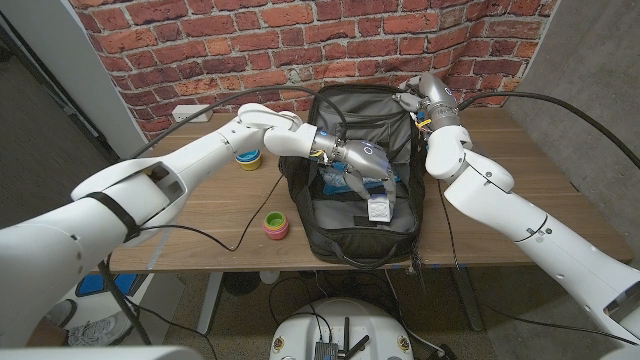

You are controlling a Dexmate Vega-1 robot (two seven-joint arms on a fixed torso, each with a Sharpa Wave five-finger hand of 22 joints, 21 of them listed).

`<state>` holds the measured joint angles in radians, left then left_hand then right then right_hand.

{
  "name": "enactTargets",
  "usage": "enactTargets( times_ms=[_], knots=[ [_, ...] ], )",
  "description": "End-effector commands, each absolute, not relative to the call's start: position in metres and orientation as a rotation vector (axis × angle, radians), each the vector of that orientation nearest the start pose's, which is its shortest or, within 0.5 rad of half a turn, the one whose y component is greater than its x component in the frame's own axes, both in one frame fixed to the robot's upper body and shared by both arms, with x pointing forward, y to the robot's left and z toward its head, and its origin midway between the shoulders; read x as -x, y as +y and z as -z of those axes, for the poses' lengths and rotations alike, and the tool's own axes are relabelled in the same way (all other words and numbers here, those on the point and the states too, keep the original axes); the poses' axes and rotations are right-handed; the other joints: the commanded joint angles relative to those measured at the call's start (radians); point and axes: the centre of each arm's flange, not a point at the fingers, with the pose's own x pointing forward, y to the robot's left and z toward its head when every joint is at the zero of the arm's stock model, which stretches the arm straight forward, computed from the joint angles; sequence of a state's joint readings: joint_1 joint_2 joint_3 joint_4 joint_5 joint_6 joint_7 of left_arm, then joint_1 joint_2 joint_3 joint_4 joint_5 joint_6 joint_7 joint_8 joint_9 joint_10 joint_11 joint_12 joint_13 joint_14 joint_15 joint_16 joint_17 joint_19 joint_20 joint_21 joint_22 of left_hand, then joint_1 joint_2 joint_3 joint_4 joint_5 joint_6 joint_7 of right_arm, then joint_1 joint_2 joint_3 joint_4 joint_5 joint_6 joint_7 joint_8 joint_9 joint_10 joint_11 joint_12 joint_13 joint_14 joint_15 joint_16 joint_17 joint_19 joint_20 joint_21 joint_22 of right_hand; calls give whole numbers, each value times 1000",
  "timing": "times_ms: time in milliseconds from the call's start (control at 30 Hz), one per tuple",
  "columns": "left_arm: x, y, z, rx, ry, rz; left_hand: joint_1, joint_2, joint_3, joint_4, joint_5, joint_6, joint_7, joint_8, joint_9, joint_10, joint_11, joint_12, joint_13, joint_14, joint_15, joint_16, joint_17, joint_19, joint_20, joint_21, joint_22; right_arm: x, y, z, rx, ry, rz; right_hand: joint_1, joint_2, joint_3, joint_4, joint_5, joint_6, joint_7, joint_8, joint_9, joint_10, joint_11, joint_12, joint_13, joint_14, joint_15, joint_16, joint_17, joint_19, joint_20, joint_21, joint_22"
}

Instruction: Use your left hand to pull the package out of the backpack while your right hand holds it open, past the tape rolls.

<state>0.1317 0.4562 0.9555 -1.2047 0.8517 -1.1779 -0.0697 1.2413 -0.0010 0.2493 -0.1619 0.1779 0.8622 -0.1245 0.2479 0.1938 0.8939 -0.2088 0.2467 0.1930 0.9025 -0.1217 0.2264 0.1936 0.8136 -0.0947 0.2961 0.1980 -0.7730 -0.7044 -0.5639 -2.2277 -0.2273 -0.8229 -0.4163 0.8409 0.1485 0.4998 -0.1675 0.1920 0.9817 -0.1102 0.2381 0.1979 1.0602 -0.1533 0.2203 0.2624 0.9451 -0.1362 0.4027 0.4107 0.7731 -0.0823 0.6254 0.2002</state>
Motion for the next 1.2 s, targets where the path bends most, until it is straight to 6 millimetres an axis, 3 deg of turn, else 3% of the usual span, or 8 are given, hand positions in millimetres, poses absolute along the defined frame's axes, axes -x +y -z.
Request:
enactTargets(
  times_ms=[33, 1200],
  knots=[
    [-527, 25, -63, 2509, 2166, -1500, -5, 12, 0, 2, 7, 10, -2, 3, 2, 57, -7, 5, 13, 13, -120, 6, 3, 8, -107, 5, 6, -500, -194, -110, 864, -678, 401, -1, 6, 5, 5, 5, 11, -1, -4, 3, 5, 1, -2, 1, 8, -78, 0, 4, -6, -131, 8, 0],
    [-506, 55, -78, 2629, 2174, -1654, -14, 23, -3, 5, 6, 10, 4, -9, 3, 59, -7, -8, 12, 18, -120, -10, -2, 4, -107, 11, 7, -500, -195, -111, 865, -669, 415, -1, 7, 7, 5, 5, 12, -2, -7, 4, 6, -1, -3, 1, 9, -79, -3, 9, -11, -131, 19, -2]
  ],
)
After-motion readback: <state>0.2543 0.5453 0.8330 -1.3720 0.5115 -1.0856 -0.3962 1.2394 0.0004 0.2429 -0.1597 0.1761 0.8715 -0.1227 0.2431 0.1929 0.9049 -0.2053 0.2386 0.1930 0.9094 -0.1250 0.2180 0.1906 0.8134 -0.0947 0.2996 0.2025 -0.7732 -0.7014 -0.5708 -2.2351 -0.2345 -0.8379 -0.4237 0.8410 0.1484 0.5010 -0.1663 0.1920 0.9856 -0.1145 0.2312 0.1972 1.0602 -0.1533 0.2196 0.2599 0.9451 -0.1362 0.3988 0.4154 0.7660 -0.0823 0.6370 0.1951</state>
